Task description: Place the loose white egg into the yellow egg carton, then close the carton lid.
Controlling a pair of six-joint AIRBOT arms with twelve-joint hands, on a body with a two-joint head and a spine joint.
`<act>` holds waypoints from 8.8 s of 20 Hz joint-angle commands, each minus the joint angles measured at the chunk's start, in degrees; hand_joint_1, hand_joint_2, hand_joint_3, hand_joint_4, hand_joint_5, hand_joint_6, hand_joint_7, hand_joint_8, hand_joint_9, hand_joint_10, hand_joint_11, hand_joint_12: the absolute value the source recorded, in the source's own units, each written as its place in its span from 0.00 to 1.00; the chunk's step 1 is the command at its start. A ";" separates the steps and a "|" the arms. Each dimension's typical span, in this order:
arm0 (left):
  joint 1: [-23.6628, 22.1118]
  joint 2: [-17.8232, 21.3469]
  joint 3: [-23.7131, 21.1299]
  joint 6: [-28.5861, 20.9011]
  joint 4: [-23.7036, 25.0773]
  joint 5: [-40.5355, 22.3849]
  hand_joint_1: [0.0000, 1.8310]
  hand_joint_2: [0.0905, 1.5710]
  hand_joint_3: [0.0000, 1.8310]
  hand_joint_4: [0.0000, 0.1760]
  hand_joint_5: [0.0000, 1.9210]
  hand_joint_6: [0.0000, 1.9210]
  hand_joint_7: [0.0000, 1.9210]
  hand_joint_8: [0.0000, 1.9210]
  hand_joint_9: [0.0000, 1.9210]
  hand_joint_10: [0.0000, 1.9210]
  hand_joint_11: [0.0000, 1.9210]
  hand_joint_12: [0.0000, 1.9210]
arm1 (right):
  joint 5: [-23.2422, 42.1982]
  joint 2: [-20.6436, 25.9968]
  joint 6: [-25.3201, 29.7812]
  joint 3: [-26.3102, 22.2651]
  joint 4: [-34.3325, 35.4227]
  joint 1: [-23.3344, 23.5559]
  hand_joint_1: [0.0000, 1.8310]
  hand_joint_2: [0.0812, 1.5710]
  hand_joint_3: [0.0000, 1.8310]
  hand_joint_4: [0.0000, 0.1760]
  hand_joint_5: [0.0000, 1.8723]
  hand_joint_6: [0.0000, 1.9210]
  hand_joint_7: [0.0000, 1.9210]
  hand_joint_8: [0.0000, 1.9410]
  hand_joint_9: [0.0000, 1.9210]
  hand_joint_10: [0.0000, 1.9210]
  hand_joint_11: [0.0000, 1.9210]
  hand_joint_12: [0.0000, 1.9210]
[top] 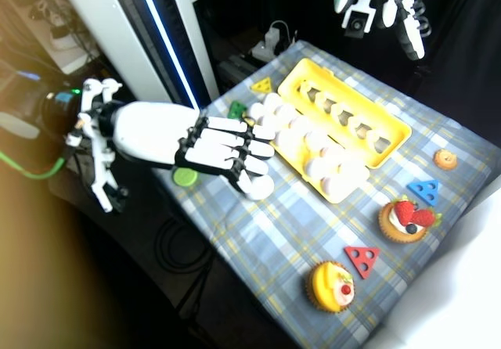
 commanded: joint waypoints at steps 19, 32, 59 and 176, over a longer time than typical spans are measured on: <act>-0.40 -0.01 -0.41 -0.36 -2.22 -7.66 0.27 0.79 0.00 0.21 0.02 0.01 0.00 0.00 0.00 0.00 0.00 0.00 | 9.41 -10.19 0.04 3.18 10.51 -1.93 0.49 0.74 0.00 0.00 0.00 0.00 0.10 0.01 0.00 0.47 0.00 0.92; -0.39 -0.13 -0.31 -0.35 -2.28 -7.64 0.27 0.81 0.00 0.07 0.01 0.00 0.00 0.00 0.00 0.00 0.00 0.00 | 6.09 -13.49 0.05 7.66 13.58 -2.55 0.50 0.74 0.00 0.00 0.06 0.03 0.16 0.04 0.00 0.54 0.00 0.84; -0.11 -0.49 0.03 -0.38 -2.63 -8.10 0.26 0.85 0.00 0.06 0.01 0.01 0.00 0.00 0.00 0.00 0.00 0.00 | 3.68 -15.05 0.06 9.98 10.07 2.55 0.54 0.86 0.02 0.00 0.29 0.87 0.57 0.86 0.67 0.93 0.74 1.00; -11.21 -19.13 17.98 -64.73 50.94 8.30 0.00 0.82 0.00 0.04 0.00 0.00 0.00 0.00 0.14 0.00 0.00 0.78 | 16.49 4.69 -4.80 -6.19 5.57 -5.51 0.26 0.80 0.00 0.46 0.00 0.00 0.00 0.00 0.00 0.00 0.00 0.00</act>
